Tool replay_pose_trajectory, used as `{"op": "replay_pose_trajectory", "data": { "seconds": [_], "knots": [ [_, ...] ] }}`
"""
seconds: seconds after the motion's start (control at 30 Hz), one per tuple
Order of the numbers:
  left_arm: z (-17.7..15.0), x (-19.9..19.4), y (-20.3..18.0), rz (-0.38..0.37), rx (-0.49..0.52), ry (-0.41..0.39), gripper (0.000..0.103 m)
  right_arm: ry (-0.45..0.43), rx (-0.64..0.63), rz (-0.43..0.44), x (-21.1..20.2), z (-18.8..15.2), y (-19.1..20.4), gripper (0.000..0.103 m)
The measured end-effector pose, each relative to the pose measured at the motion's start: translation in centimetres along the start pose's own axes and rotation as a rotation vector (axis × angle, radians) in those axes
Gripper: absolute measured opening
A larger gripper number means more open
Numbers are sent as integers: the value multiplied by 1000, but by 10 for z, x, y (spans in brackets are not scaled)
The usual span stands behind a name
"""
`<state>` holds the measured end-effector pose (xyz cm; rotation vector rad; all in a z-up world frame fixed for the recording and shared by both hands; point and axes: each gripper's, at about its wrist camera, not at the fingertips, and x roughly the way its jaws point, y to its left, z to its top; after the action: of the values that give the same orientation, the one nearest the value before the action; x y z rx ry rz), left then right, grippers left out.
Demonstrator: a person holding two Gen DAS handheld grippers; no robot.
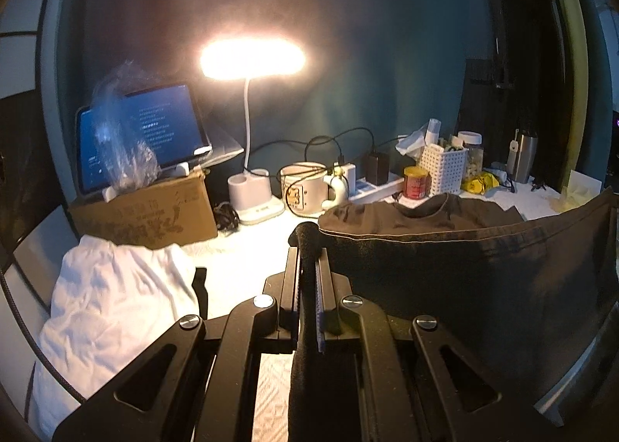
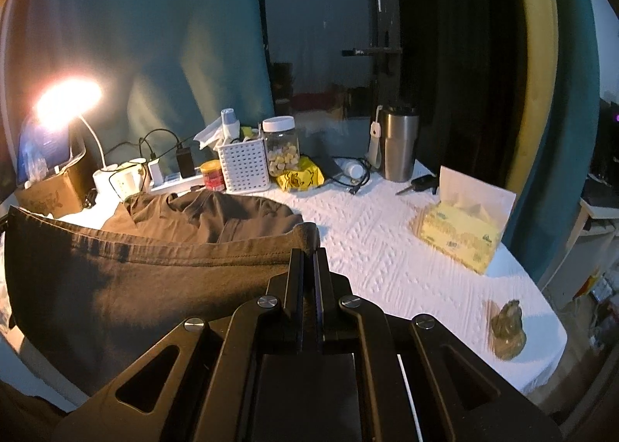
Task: Fold small clothes
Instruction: 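Lift the hem with both tools and carry it toward the collar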
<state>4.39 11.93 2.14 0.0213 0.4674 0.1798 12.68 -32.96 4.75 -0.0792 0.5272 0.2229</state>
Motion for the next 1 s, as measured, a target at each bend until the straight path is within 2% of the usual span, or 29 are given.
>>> {"op": "replay_pose_trajectory", "data": {
  "seconds": [0.43,1.0],
  "knots": [
    [29,29,2,16,22,-39,5,-32,-34,9,30,36,0,6],
    [62,95,4,59,39,-49,5,-53,-57,41,107,85,0,6]
  ]
}}
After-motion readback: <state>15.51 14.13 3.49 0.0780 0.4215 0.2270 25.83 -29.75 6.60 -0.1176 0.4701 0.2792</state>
